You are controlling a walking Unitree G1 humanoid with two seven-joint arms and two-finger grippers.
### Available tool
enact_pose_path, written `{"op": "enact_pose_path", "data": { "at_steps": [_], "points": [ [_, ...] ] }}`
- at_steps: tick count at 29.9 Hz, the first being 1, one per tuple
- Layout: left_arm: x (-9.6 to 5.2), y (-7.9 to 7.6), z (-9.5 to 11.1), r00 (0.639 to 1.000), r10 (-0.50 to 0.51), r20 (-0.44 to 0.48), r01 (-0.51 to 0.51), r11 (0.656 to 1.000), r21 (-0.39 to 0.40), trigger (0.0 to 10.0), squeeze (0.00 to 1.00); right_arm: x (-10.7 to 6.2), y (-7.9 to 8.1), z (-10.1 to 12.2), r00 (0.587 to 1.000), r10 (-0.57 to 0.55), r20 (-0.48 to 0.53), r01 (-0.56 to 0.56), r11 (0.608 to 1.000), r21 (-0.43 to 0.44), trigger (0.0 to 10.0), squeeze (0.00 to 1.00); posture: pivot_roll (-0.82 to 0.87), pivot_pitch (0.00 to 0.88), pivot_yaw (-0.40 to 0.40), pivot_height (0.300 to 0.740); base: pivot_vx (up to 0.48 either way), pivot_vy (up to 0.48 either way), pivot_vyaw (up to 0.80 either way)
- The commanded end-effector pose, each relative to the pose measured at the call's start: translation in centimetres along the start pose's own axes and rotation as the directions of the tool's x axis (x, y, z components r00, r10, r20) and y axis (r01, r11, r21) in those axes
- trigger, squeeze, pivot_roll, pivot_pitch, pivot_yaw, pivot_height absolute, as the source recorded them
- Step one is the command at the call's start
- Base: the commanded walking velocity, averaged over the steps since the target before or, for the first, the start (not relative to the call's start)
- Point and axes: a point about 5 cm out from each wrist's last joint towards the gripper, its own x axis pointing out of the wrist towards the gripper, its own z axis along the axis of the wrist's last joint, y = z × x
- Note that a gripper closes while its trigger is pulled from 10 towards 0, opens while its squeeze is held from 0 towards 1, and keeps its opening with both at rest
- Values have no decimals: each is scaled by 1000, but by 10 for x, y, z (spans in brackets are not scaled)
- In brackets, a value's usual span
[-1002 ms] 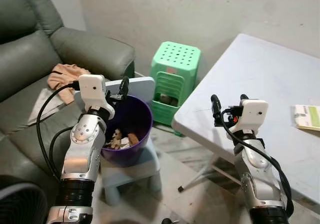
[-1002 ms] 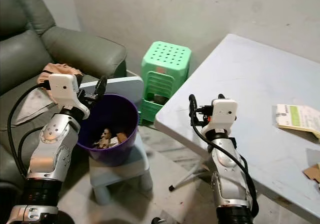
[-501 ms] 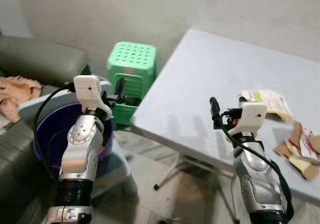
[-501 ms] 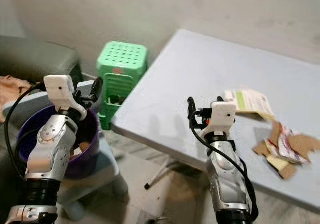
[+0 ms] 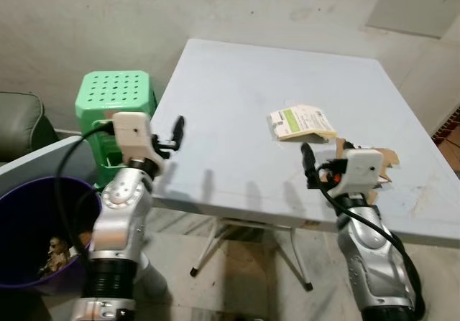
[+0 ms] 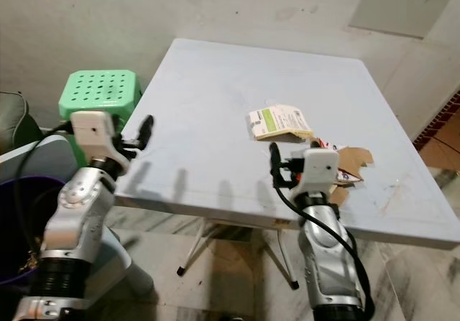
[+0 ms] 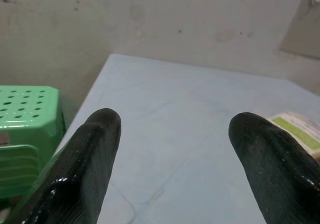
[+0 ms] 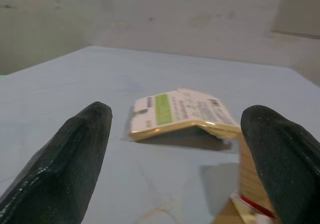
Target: Picking trash to rubbish bin
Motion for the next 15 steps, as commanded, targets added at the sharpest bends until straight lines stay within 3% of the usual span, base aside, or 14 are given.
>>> {"op": "enact_pose_path", "data": {
  "at_steps": [1, 7, 15],
  "points": [
    [-2, -1, 1, 1000, -21, 0, 21, 999, 50, 10000, 0, 0, 3, 5, 1000, 25, 16, -25, 1000, 8, 10000, 0, -12, 85, -59, 740, 0, 0, 0],
    [-5, -3, -2, 998, -52, -20, 52, 998, 28, 10000, 0, -4, 7, 4, 998, 57, 20, -57, 998, 7, 10000, 0, -18, 79, -60, 740, 0, 0, 0],
    [-5, -4, -5, 998, -55, -36, 56, 998, 19, 10000, 0, -7, 7, 4, 997, 70, 17, -71, 997, 9, 10000, 0, -25, 80, -61, 740, 0, -434, 0]
  ]
}}
